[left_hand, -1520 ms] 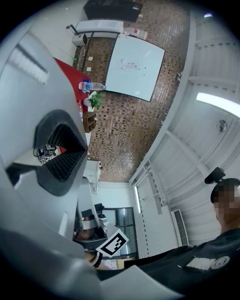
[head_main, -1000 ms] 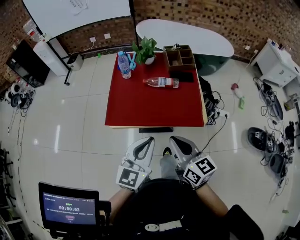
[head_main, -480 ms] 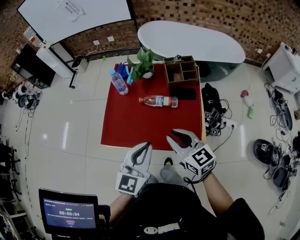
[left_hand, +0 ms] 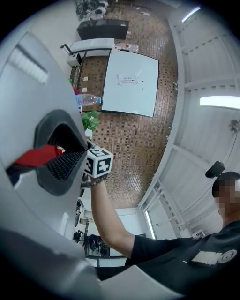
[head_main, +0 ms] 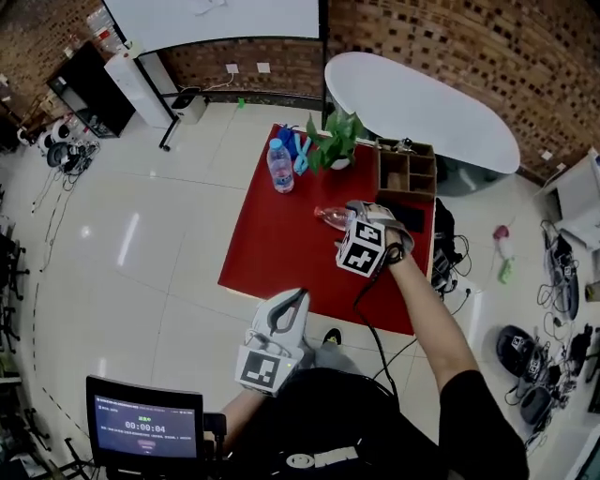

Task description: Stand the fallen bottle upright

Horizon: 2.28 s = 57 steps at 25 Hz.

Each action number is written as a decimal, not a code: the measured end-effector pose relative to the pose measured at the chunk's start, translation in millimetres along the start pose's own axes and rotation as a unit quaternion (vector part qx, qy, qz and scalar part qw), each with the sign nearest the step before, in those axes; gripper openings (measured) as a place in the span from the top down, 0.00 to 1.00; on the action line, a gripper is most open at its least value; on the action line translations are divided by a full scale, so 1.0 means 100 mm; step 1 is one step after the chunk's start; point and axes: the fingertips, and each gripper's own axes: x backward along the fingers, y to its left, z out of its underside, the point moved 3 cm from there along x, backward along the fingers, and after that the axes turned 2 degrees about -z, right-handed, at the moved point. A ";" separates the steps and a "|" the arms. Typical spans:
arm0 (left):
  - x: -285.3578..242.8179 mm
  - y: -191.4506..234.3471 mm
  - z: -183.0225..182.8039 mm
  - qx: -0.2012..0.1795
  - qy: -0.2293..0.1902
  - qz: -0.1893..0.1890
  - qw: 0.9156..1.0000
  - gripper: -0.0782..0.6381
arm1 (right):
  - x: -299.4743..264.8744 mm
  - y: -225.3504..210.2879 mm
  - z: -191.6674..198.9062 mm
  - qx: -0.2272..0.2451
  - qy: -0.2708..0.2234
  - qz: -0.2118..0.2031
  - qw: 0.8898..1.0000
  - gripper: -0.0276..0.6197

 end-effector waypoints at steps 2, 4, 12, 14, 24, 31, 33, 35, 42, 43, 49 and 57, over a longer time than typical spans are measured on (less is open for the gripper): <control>0.04 0.08 0.03 0.005 -0.006 -0.017 1.000 0.89 | -0.42 -0.08 0.03 0.016 0.039 -0.028 0.999 0.40; 0.16 0.25 0.05 0.018 -0.008 -0.037 0.999 0.89 | -0.80 -0.09 0.06 0.035 0.088 -0.049 0.994 0.40; 0.56 0.87 0.01 0.037 0.001 -0.093 0.995 0.89 | -1.31 -0.06 0.17 0.049 0.186 -0.076 0.978 0.47; 0.56 0.90 -0.03 0.037 -0.003 -0.092 0.995 0.89 | -1.19 -0.05 0.10 0.034 0.161 -0.068 0.984 0.48; 0.09 0.62 -0.12 0.027 -0.021 0.000 0.999 0.89 | 0.39 -0.43 -0.34 -0.251 -0.203 0.038 0.946 0.49; -0.08 0.34 -0.10 0.018 -0.019 0.038 0.999 0.89 | 0.53 -0.23 -0.32 -0.300 -0.292 0.072 0.905 0.49; -0.07 0.30 -0.09 0.016 -0.019 0.040 0.999 0.89 | 0.39 -0.08 -0.25 -0.297 -0.282 0.077 0.909 0.49; -0.05 0.30 -0.08 0.016 -0.016 0.038 0.999 0.89 | 0.26 0.04 -0.18 -0.300 -0.272 0.075 0.911 0.49; -0.03 0.35 -0.02 0.018 -0.002 0.029 0.999 0.89 | 0.22 0.08 -0.19 -0.293 -0.282 0.076 0.911 0.48; -0.03 0.35 -0.01 0.019 -0.002 0.030 0.999 0.89 | 0.22 0.08 -0.19 -0.291 -0.281 0.077 0.911 0.48; -0.05 0.33 -0.03 0.017 -0.007 0.035 0.999 0.89 | 0.30 0.09 -0.23 -0.303 -0.295 0.058 0.904 0.47; -0.06 0.32 -0.08 0.021 -0.010 0.038 0.999 0.89 | 0.86 0.20 -0.13 -0.322 -0.332 0.079 0.883 0.46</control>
